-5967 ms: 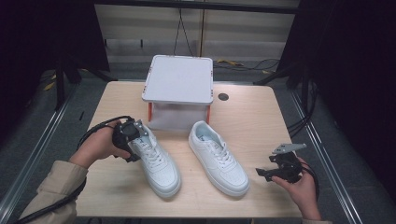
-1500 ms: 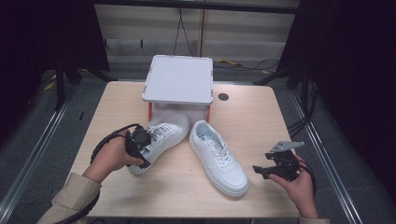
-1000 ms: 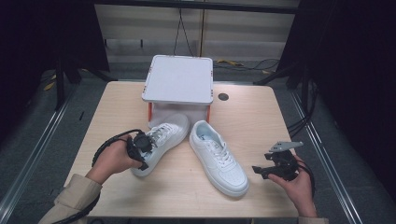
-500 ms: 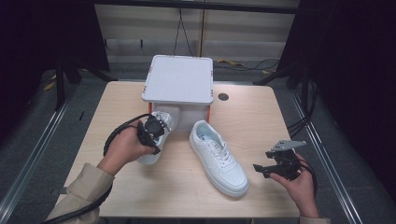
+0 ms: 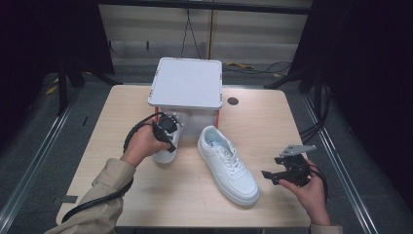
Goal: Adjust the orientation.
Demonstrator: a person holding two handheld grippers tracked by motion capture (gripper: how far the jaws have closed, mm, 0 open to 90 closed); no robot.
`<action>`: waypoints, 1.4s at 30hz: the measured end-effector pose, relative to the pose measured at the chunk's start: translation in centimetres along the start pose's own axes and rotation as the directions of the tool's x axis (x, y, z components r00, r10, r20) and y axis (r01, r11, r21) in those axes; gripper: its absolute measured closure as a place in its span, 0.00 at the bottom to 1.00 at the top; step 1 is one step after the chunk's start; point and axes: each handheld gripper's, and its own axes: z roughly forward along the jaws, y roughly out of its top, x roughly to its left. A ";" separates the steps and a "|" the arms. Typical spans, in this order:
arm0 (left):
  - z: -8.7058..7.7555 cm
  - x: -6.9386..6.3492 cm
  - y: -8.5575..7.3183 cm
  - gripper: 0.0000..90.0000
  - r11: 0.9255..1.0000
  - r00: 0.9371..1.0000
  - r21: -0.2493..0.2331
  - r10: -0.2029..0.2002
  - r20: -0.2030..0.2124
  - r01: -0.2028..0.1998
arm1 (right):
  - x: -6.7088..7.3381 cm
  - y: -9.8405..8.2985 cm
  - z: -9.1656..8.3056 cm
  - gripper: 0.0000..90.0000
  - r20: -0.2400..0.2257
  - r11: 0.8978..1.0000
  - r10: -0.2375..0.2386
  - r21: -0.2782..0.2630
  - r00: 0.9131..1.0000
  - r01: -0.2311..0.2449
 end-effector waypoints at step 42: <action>-1.9 1.3 -2.0 0.54 0.976 0.976 0.038 0.215 0.018 -0.216 | 2.3 28.1 2.4 1.00 -0.120 0.999 -0.049 -0.018 0.992 0.047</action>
